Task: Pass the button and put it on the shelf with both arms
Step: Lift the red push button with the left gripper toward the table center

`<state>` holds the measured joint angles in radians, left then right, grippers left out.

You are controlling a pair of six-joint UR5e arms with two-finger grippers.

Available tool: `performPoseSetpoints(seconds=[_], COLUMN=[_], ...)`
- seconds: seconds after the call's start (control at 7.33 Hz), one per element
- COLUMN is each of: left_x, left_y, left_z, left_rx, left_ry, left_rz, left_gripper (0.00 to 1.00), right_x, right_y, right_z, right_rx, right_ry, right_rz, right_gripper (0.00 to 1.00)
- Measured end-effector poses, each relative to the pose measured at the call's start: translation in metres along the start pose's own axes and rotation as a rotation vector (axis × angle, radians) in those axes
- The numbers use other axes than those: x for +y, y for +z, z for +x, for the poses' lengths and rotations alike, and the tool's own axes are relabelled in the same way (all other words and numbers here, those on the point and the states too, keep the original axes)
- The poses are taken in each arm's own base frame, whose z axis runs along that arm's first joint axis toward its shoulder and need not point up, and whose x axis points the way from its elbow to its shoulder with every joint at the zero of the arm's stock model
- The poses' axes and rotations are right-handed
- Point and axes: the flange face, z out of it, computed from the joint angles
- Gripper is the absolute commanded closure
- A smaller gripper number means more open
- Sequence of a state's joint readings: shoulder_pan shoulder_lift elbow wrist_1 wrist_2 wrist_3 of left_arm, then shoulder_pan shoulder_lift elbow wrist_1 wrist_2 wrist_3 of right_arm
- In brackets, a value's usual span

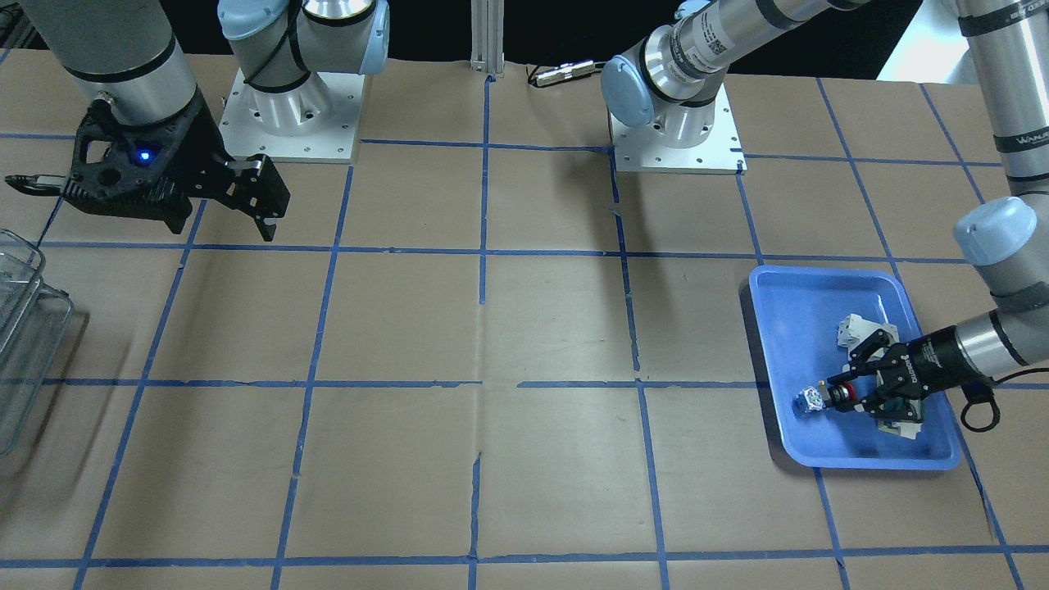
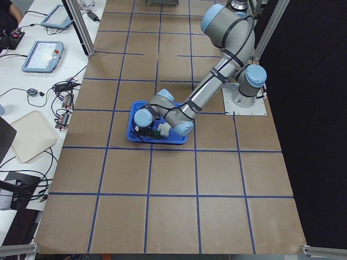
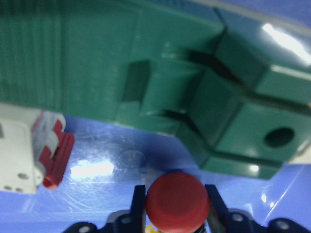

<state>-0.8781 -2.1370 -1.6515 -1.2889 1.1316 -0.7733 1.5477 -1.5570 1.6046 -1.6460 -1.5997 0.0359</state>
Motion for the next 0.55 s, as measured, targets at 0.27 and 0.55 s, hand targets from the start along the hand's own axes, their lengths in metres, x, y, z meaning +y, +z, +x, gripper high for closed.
performPoseSetpoints(seconds=[0.27, 0.55], left_x=[0.019, 0.071], left_y=[-0.013, -0.020], left_z=[0.004, 0.015], left_rx=[0.019, 0.043], left_ry=[0.013, 0.059], left_rz=[-0.018, -0.070], left_gripper=[1.00, 1.00], right_x=[0.000, 0.000], right_y=[0.000, -0.001], right_z=[0.000, 0.002], right_rx=[0.001, -0.001], right_ry=[0.000, 0.002], right_rz=[0.000, 0.000], right_gripper=[0.00, 0.00])
